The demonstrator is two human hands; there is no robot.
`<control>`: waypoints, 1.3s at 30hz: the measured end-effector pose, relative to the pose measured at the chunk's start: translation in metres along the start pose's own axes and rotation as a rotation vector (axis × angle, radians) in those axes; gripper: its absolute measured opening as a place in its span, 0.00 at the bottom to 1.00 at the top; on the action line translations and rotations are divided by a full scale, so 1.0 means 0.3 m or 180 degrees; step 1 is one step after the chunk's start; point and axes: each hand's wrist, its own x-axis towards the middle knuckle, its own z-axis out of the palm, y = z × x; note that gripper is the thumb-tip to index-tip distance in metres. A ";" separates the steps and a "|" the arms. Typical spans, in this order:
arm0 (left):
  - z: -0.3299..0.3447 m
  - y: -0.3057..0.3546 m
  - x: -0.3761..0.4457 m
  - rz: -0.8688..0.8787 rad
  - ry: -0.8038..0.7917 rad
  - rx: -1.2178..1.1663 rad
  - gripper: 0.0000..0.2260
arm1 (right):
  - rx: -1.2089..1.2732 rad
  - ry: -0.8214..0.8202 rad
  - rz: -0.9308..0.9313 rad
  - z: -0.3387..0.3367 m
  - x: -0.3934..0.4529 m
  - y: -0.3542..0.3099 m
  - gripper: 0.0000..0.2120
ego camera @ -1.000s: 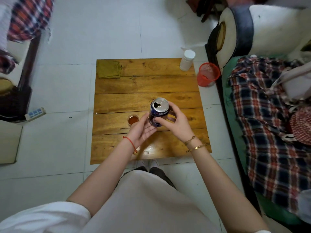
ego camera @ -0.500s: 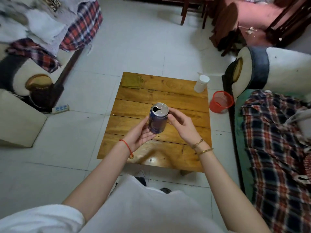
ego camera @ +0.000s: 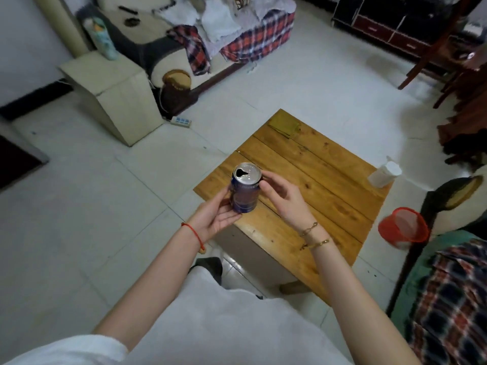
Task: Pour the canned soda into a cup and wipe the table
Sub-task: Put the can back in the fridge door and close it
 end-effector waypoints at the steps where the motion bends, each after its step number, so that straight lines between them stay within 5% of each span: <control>1: -0.032 -0.005 -0.027 0.0076 0.0077 -0.0109 0.31 | -0.0019 -0.0129 -0.0036 0.030 0.008 -0.015 0.17; 16: -0.613 0.027 -0.365 0.1086 0.1362 -0.1358 0.22 | 0.0040 -0.1803 -0.0547 0.702 0.212 -0.237 0.12; 28: -1.226 0.184 -0.664 0.1647 0.2046 -0.1597 0.13 | 0.0220 -0.2528 -0.0781 1.462 0.309 -0.497 0.13; 39: -1.699 0.312 -0.842 0.1862 0.2349 -0.1787 0.16 | 0.0198 -0.2893 -0.1005 1.996 0.374 -0.665 0.14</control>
